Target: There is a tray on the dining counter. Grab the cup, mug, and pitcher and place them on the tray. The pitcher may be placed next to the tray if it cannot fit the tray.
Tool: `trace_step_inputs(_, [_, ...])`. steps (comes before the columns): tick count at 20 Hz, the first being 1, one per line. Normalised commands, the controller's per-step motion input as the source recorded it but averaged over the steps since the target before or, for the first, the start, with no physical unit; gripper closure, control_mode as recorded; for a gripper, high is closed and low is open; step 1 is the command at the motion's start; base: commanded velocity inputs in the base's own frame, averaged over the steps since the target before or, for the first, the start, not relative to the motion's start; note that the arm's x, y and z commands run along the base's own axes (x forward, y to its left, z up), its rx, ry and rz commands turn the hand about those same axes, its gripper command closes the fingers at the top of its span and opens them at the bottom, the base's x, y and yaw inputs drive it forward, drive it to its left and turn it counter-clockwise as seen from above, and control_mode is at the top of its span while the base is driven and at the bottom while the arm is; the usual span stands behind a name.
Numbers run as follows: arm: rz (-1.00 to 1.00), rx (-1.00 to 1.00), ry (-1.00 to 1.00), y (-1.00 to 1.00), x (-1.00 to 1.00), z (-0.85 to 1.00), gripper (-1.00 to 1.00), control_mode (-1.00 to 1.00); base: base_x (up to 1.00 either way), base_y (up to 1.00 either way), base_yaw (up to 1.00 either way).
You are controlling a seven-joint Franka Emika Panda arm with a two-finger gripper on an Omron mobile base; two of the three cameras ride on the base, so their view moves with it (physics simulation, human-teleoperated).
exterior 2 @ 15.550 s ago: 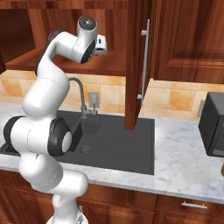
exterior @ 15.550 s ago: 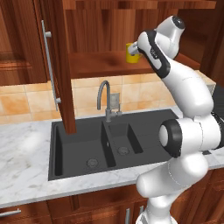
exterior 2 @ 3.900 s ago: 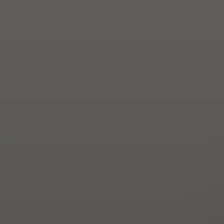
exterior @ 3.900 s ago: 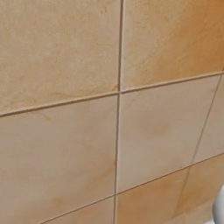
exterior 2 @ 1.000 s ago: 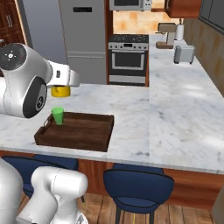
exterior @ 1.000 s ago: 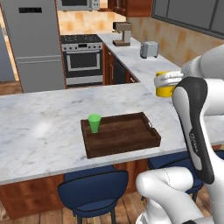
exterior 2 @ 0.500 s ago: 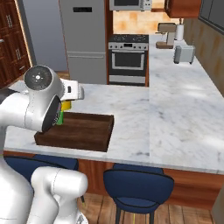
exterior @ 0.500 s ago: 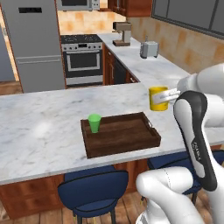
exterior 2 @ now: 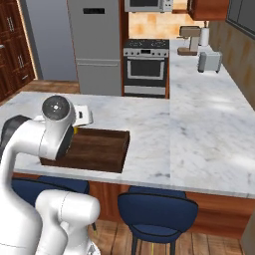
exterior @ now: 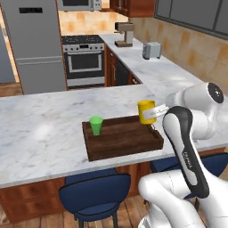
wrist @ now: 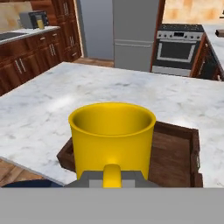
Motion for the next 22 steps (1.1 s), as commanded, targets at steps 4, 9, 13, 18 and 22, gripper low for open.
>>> trace_step_inputs(4, [0.16,0.00,0.00,0.10,0.19,-0.49,1.00,-1.00,0.00,0.00,0.00])
trace_step_inputs(9, [0.31,0.00,0.00,0.00,0.02,-0.55,1.00,-1.00,0.00,0.00,0.00])
trace_step_inputs(13, [0.25,0.00,0.00,0.13,0.13,-0.18,1.00,-1.00,0.00,0.00,0.00])
trace_step_inputs(18, [0.12,0.01,0.05,0.22,0.24,-0.04,1.00,-1.00,0.00,0.00,0.00])
trace_step_inputs(22, [0.12,0.00,0.09,0.26,0.28,-0.17,1.00,-1.00,0.00,0.00,0.00])
